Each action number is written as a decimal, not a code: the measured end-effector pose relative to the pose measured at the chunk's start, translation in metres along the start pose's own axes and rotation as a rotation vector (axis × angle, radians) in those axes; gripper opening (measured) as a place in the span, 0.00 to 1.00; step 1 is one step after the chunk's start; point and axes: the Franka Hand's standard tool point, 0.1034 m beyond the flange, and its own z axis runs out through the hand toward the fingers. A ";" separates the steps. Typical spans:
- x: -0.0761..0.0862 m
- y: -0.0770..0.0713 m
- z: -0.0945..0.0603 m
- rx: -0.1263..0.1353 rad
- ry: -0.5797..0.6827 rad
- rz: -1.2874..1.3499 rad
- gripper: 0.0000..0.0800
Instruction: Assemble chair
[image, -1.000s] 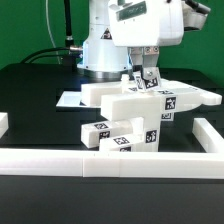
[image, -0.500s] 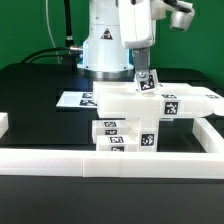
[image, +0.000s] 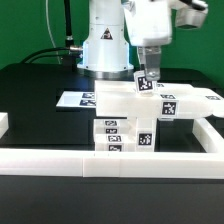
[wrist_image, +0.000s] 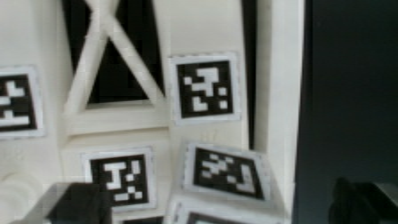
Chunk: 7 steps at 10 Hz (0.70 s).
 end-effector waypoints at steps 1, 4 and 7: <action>0.001 0.000 0.000 0.000 0.000 -0.066 0.80; 0.002 0.001 0.000 -0.005 0.003 -0.301 0.81; 0.001 0.002 0.001 -0.021 0.013 -0.652 0.81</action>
Offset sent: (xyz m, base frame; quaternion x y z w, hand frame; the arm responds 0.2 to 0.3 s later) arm 0.0000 0.0000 0.0000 0.0000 0.0000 -0.1938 0.9810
